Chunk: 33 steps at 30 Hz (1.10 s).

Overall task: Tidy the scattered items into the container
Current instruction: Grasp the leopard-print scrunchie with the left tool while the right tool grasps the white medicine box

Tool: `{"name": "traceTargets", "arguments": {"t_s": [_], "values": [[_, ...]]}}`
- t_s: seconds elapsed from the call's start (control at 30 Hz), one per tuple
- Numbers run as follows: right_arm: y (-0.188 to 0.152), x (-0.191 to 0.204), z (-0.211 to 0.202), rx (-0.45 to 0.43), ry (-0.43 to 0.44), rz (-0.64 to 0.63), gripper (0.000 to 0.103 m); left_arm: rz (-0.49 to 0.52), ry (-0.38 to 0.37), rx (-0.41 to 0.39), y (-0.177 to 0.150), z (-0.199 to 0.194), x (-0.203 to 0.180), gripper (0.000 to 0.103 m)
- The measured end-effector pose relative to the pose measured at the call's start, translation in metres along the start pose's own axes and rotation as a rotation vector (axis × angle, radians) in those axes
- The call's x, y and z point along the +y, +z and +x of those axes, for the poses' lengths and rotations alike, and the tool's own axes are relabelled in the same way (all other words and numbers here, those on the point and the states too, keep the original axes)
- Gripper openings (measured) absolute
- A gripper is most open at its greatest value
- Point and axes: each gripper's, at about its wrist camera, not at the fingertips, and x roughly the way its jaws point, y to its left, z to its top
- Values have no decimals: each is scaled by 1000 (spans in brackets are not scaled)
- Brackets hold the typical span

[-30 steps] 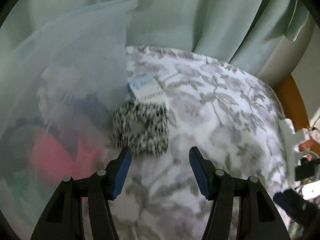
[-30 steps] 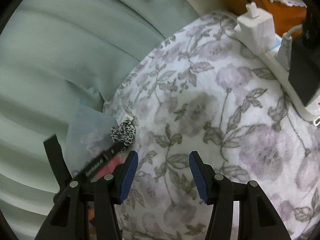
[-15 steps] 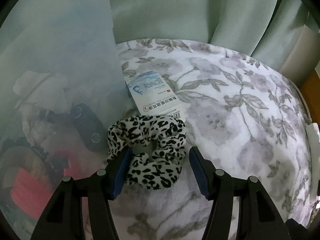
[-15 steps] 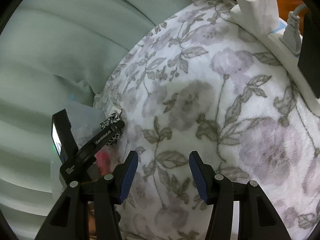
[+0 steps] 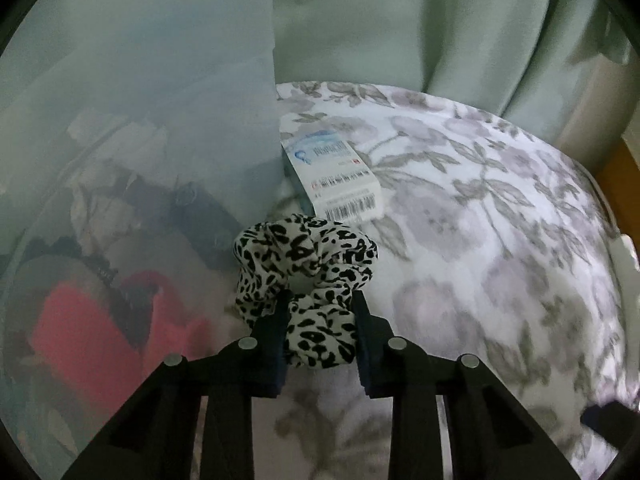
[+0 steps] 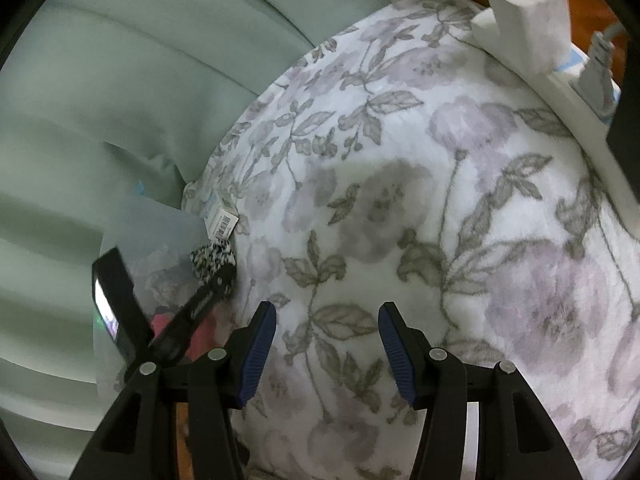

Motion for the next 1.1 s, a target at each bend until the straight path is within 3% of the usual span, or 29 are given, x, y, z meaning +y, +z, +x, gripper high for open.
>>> {"name": "traceTargets", "arguments": {"t_s": [0.2,0.33,0.67,1.1], "values": [[15,23,14,9,-15,-83,57,15,-59,16,-18,-14,6,28],[30,54,37,39,-43,-224,57,20,-92,24,-30,-23,7,28],[56,118,114,103,-40,-521,57,6,-38,-5,-26,-5,-6,28],[56,158,177,138,-71,-762,63,-11,-17,-35,-25,1,-7,29]]}}
